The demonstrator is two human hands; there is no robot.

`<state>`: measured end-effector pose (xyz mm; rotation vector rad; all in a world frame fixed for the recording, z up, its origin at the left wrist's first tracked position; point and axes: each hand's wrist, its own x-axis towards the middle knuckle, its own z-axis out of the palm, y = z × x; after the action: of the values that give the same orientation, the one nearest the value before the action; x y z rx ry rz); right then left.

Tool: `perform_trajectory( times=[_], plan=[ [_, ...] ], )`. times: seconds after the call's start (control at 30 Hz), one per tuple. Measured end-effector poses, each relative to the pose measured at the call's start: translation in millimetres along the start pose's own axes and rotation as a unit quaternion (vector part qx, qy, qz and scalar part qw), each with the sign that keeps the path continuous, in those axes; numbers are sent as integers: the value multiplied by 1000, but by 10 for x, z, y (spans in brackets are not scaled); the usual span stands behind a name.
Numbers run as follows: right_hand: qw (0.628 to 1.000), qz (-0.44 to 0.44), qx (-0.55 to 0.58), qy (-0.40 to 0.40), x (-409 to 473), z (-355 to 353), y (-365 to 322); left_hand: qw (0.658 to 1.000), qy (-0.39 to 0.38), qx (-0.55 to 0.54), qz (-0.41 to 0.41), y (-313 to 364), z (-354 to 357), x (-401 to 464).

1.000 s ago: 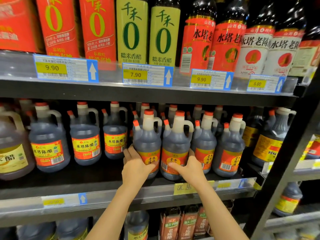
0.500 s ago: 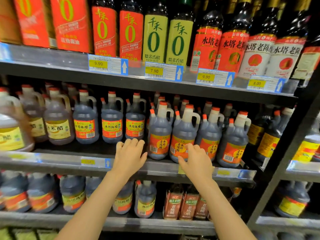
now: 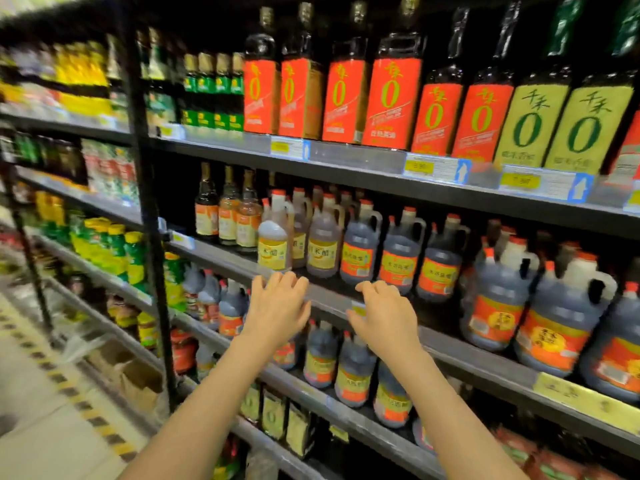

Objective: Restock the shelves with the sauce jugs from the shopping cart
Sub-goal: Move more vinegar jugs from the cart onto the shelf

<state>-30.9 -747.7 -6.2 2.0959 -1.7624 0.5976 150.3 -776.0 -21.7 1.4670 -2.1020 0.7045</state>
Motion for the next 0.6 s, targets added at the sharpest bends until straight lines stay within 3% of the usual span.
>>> perform_trajectory(
  times=[0.33, 0.6],
  plan=[
    [974, -189, 120, -27, 718, 586, -2744, 974, -92, 105, -178, -2515, -491, -1154],
    [947, -268, 171, -53, 1043, 937, -4847, 936, -106, 192, -277, -4249, -871, -2074]
  ],
)
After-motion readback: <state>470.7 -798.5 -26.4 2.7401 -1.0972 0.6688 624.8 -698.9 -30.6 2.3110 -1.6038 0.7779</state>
